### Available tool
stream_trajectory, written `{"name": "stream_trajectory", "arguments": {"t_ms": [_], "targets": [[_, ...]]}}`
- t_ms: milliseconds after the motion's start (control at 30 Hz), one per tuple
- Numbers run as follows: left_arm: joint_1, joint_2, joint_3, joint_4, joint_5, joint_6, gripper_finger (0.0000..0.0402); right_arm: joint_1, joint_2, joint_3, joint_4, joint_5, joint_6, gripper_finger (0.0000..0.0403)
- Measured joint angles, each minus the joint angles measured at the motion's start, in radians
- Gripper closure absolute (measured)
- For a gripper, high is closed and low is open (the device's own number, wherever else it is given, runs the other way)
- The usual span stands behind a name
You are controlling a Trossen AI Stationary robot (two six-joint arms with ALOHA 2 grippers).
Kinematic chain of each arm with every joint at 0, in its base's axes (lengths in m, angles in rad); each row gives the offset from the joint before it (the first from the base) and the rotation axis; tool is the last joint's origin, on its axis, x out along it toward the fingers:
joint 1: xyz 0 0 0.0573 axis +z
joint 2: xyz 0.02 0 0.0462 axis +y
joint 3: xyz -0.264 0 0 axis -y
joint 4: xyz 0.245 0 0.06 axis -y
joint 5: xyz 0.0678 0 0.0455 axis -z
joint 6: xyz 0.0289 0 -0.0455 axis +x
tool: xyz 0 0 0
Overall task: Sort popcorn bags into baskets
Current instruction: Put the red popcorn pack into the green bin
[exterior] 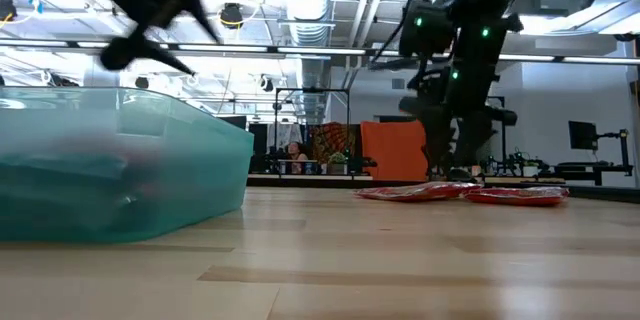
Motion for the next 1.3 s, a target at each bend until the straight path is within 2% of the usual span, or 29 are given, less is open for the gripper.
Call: {"name": "stream_trajectory", "arguments": {"t_ms": [100, 233, 333, 467, 600, 700, 867, 1000, 1167, 1300], "targets": [[0.172, 0.129, 0.000, 0.211, 0.180, 0.184, 0.0153, -0.009, -0.048, 0.000, -0.011, 0.017, -0.003, 0.0154], [0.341, 0.358, 0.000, 0.493, 0.396, 0.309, 0.0152, -0.027, -0.118, 0.001, -0.030, 0.025, 0.000, 0.0154], [0.408, 0.548, 0.021, 0.692, 0.526, 0.315, 0.0152, -0.034, -0.157, 0.002, -0.057, 0.022, 0.002, 0.0154], [0.431, 0.793, 0.131, 0.822, 0.664, 0.320, 0.0152, -0.031, -0.163, 0.001, -0.141, 0.016, 0.027, 0.0154], [0.424, 0.988, 0.296, 0.786, 0.756, 0.367, 0.0152, -0.021, -0.110, 0.000, -0.172, 0.019, 0.034, 0.0154], [0.421, 1.089, 0.425, 0.681, 0.779, 0.402, 0.0152, -0.021, -0.053, 0.000, -0.151, 0.020, 0.019, 0.0154], [0.416, 1.189, 0.619, 0.367, 0.683, 0.502, 0.0152, -0.028, 0.055, 0.000, -0.101, 0.015, 0.011, 0.0154], [0.396, 1.232, 0.732, 0.256, 0.657, 0.544, 0.0152, -0.027, 0.113, 0.002, -0.046, -0.009, -0.008, 0.0154], [0.369, 1.238, 0.752, 0.203, 0.624, 0.600, 0.0152, -0.022, 0.167, 0.005, 0.048, -0.027, -0.089, 0.0154], [0.370, 1.238, 0.753, 0.151, 0.650, 0.620, 0.0152, -0.015, 0.178, 0.005, 0.171, -0.064, -0.119, 0.0154]]}}
